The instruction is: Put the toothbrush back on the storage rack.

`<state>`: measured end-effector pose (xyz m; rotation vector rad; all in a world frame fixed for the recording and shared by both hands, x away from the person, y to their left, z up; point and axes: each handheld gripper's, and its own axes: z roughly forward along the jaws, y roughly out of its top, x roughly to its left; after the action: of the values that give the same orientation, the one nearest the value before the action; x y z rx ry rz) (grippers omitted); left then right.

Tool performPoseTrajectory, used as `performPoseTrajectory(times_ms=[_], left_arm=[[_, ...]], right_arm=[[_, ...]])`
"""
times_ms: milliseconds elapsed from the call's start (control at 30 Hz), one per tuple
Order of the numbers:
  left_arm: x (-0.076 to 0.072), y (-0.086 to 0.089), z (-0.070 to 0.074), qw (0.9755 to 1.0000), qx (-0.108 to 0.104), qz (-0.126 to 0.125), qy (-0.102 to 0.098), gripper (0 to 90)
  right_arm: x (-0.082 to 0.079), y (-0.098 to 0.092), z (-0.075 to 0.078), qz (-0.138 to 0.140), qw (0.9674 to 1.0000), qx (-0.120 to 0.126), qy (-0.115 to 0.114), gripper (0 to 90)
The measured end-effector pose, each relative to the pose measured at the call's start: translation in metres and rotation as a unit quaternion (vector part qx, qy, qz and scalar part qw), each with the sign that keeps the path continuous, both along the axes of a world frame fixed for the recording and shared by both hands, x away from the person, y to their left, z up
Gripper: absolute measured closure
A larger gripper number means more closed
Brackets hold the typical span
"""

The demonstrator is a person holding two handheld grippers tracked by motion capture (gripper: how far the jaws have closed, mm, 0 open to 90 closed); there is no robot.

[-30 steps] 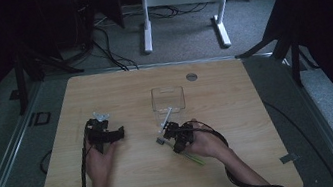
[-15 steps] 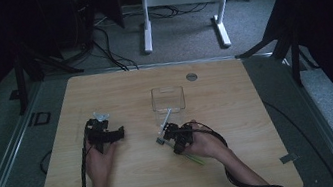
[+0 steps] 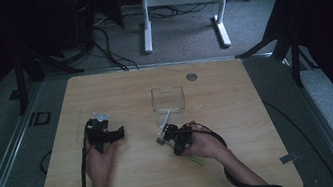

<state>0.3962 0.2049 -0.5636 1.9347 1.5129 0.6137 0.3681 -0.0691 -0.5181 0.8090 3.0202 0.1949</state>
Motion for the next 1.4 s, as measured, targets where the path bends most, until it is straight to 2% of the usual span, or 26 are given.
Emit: performPoseTrajectory(times_ms=[233, 633, 1400], left_arm=[[0.0, -0.0001, 0.0, 1.0, -0.001, 0.0, 0.0, 11.4], [0.0, -0.0001, 0.0, 1.0, 0.0, 0.0, 0.0, 11.4], [0.0, 0.0, 0.0, 1.0, 0.0, 0.0, 0.0, 11.4]], right_arm=[[-0.0001, 0.0005, 0.0001, 0.0, 1.0, -0.003, -0.002, 75.4], [-0.0038, 0.0037, -0.0003, 0.006, 0.9996, -0.017, -0.02, 78.3], [-0.005, 0.0047, 0.0, 0.008, 0.9994, -0.025, -0.024, 81.6]])
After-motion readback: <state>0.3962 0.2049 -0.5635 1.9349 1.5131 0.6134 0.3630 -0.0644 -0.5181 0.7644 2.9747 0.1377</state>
